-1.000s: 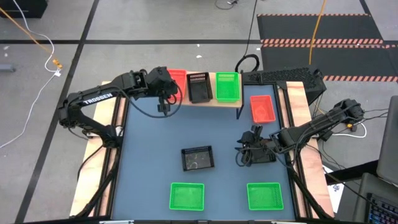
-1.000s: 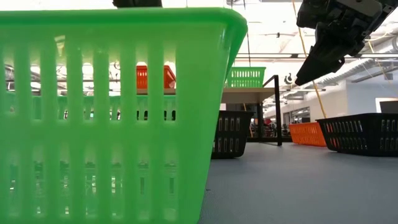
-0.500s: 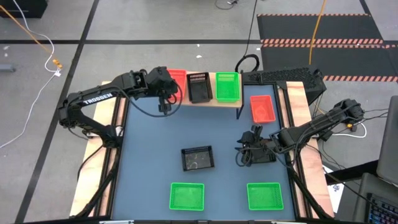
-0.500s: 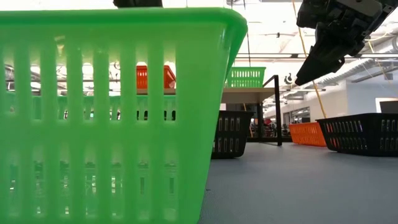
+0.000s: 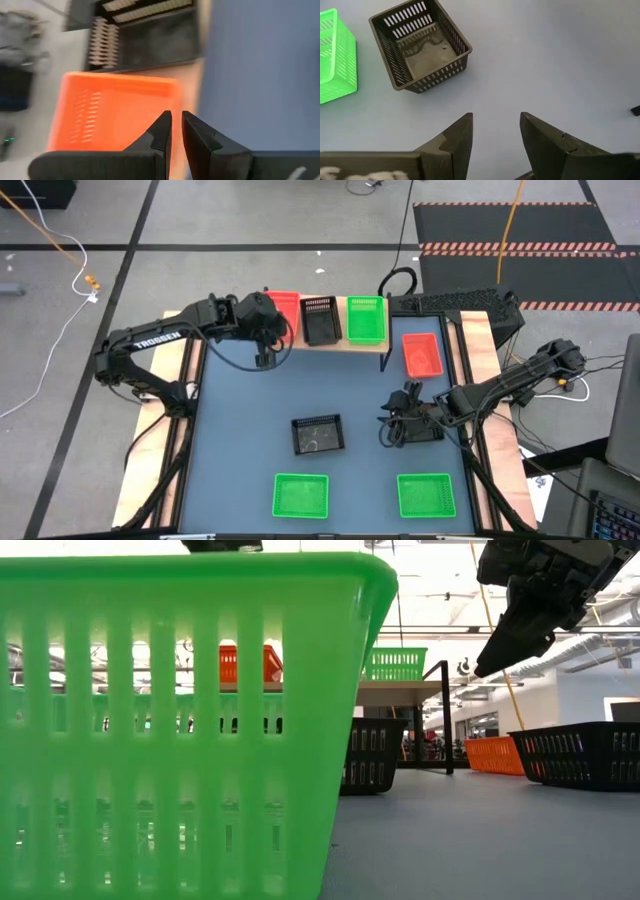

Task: Stack baskets on shelf by color
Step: Stack the left black bin on the other black bin on the shelf

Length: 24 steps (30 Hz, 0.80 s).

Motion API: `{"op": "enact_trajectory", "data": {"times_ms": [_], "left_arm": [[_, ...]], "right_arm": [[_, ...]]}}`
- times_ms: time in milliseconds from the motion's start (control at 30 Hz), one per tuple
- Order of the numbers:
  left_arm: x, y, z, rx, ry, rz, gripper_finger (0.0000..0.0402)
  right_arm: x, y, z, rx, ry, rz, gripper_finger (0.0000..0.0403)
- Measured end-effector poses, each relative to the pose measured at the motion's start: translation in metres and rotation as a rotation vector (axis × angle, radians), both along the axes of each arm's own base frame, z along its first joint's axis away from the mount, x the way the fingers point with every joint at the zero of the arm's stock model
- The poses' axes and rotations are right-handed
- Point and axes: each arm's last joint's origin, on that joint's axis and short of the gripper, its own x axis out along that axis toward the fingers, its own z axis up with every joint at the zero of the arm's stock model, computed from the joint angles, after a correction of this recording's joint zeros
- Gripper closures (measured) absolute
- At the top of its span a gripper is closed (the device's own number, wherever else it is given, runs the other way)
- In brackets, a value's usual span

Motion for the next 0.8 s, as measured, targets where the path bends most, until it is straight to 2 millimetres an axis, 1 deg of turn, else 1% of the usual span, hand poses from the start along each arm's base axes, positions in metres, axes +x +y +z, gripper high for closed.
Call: {"op": "enact_trajectory", "data": {"times_ms": [100,167,267,500,567,633,733,800], "left_arm": [[0.002,-0.013,-0.002,-0.115,-0.016,-0.036,0.0355],[0.004,-0.024,-0.003,-0.154,-0.015,-0.013,0.0355],[0.004,-0.045,-0.003,-0.155,0.003,-0.021,0.0355],[0.007,-0.103,-0.005,-0.120,-0.005,-0.112,0.0355],[0.010,-0.117,-0.012,-0.115,-0.038,-0.122,0.0355],[0.011,-0.129,-0.021,-0.148,-0.087,-0.127,0.0355],[0.011,-0.146,-0.035,-0.197,-0.195,-0.152,0.0355],[0.010,-0.155,-0.051,-0.213,-0.222,-0.176,0.0355]], "right_arm": [[0.001,0.001,0.001,0.016,-0.019,-0.006,0.0245],[0.003,0.002,0.003,0.034,-0.039,0.000,0.0245],[0.005,0.004,0.005,0.061,-0.072,0.018,0.0245],[0.007,0.017,0.011,0.094,-0.157,0.069,0.0245],[0.008,0.022,0.011,0.100,-0.173,0.076,0.0245],[0.009,0.027,0.008,0.107,-0.173,0.074,0.0245],[0.014,0.034,-0.005,0.136,-0.108,0.079,0.0245],[0.016,0.039,-0.017,0.163,-0.037,0.096,0.0245]]}}
